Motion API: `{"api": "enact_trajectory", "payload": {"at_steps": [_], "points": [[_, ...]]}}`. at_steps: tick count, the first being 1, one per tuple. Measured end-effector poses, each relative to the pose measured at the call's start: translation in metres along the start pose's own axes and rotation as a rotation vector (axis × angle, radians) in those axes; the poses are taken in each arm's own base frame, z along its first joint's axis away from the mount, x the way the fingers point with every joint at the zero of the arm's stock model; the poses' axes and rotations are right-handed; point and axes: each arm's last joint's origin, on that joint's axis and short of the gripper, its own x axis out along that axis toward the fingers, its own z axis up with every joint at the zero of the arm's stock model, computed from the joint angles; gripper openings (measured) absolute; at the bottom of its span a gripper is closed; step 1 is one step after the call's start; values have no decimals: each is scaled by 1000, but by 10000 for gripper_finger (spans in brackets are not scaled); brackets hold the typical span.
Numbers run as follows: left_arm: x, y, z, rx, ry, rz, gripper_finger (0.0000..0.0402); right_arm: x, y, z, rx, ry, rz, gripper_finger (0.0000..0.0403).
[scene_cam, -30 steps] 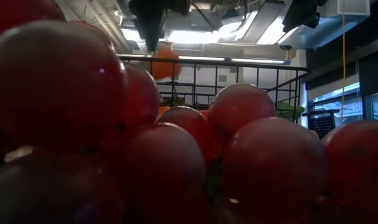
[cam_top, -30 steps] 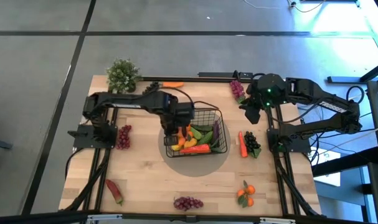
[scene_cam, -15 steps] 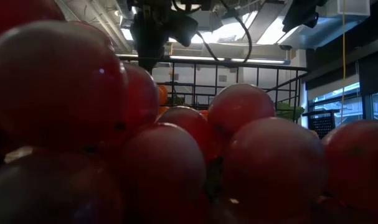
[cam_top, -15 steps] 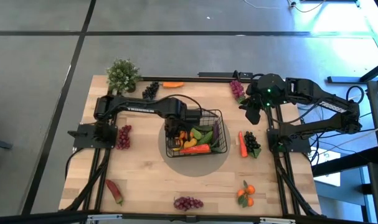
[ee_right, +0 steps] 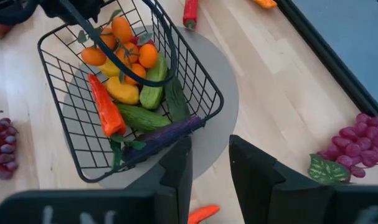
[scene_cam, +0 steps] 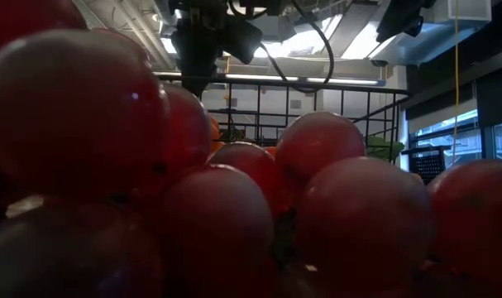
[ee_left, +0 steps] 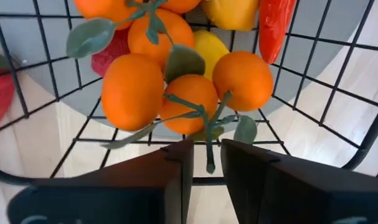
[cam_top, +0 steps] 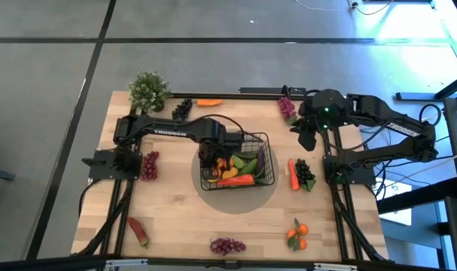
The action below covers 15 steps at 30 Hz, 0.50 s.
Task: Build produce basket
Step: Put the orange into the basket
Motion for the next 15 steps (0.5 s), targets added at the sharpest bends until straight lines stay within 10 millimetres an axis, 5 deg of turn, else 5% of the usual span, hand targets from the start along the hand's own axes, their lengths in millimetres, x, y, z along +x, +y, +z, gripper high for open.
{"api": "enact_trajectory", "payload": {"at_steps": [7, 15], "points": [[-21, 0, -11, -100, -32, -6, 69, -19, 0, -4, -42, -52, 21, 95], [-66, -3, -22, -196, -235, 141, 67, -23, 9, -17, -265, 63, 302, 95]]}}
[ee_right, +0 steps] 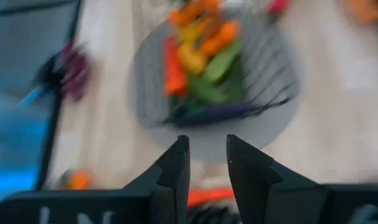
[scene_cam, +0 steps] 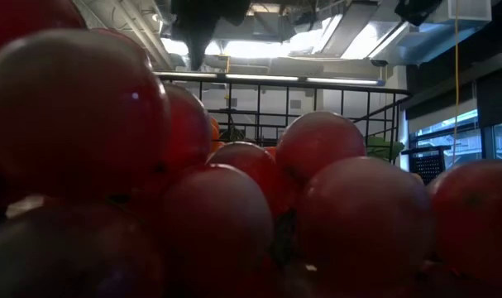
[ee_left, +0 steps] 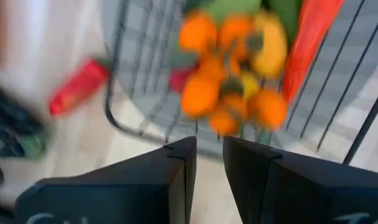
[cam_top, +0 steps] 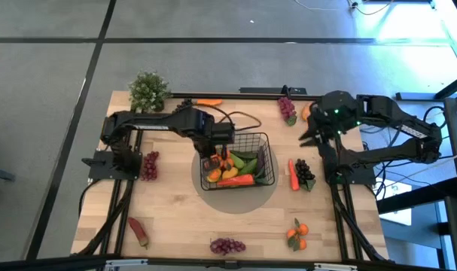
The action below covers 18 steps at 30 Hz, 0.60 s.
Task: Build produce basket
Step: Put the orange into the basket
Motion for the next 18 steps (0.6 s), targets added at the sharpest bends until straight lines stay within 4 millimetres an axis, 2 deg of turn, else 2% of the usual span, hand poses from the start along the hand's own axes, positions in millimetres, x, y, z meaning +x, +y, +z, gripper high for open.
{"api": "enact_trajectory", "payload": {"at_steps": [6, 15, 18], "points": [[-44, -7, -12, 19, -186, 65, 69, 10, 22, -8, 84, 167, 192, 95], [-80, -28, -41, 34, -306, 17, 70, 39, 78, -4, 277, 377, 331, 95], [-87, -37, -51, 71, -334, 31, 68, 53, 92, -4, 377, 438, 254, 95]]}}
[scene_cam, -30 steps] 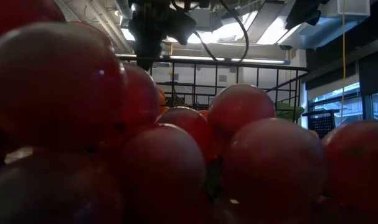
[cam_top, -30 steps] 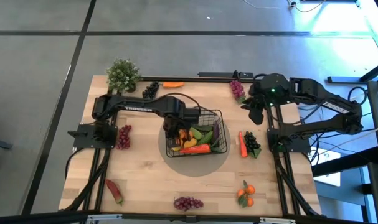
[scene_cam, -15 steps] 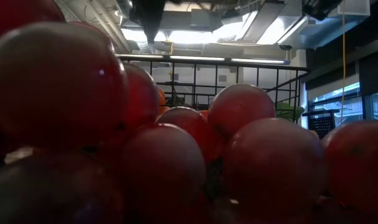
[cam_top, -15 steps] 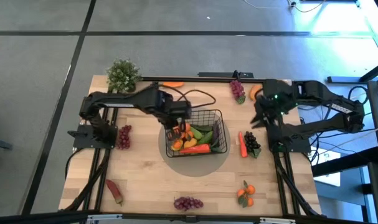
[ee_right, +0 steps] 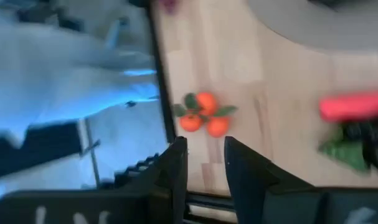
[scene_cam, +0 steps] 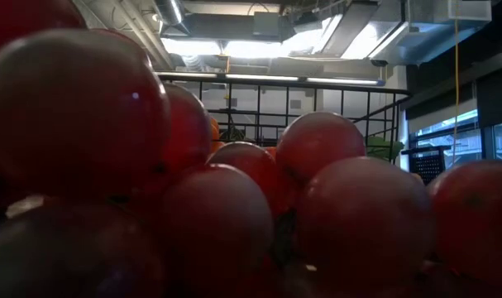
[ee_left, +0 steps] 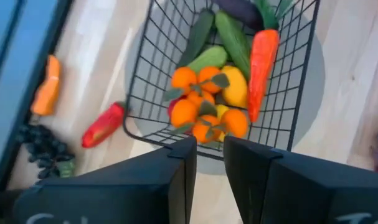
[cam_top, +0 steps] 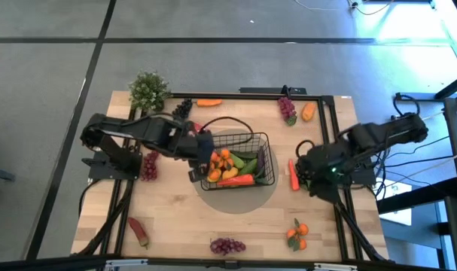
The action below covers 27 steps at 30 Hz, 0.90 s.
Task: Build produce basket
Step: Put the orange into the basket
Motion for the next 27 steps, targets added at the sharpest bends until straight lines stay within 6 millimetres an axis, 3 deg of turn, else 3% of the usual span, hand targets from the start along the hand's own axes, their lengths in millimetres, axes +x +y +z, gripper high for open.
{"api": "enact_trajectory", "payload": {"at_steps": [6, 12, 15, 27], "points": [[-7, -12, -5, 45, -42, 20, 70, 29, 7, 5, 280, 63, -139, 95], [-13, -23, -12, 79, -48, -3, 67, 61, 20, 6, 292, 209, -164, 95], [-15, -27, -14, 93, -55, -5, 68, 80, 25, 8, 391, 263, -204, 95], [-20, -36, -20, 128, -63, -21, 70, 158, 36, 30, 523, 400, -191, 95]]}}
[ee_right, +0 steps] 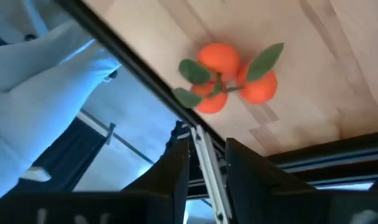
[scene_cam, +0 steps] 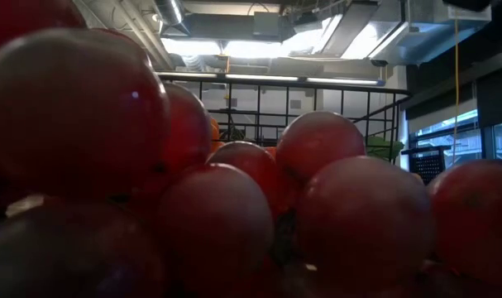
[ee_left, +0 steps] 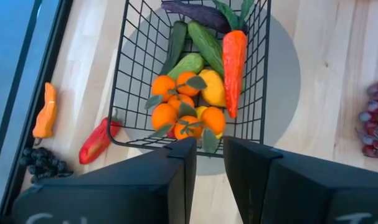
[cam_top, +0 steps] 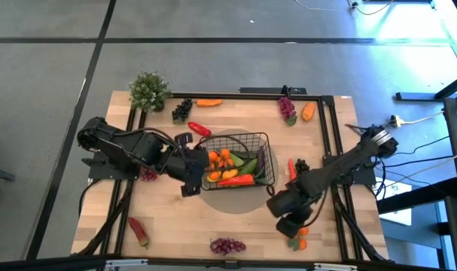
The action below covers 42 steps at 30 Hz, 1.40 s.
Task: Build produce basket
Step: Put the orange into the basket
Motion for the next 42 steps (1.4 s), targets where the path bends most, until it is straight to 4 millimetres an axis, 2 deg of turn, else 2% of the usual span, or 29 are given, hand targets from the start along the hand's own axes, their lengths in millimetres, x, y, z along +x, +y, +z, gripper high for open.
{"api": "enact_trajectory", "payload": {"at_steps": [7, 13, 25, 33, 37, 42], "points": [[0, 0, 0, 3, 0, -1, 67, 33, 4, 20, 81, 68, -93, 95], [0, 0, 0, 9, 0, -1, 70, 50, 5, 30, 114, 107, -136, 95], [0, 0, 0, 31, 2, -1, 69, 61, 7, 36, 92, 139, -140, 95], [0, 0, 0, 32, 3, -1, 70, 71, -1, 40, 98, 144, -135, 94], [0, 0, 0, 32, 3, -1, 68, 75, -2, 42, 88, 142, -118, 74], [0, 0, 0, 32, 3, -1, 69, 75, -2, 42, 80, 133, -122, 12]]}}
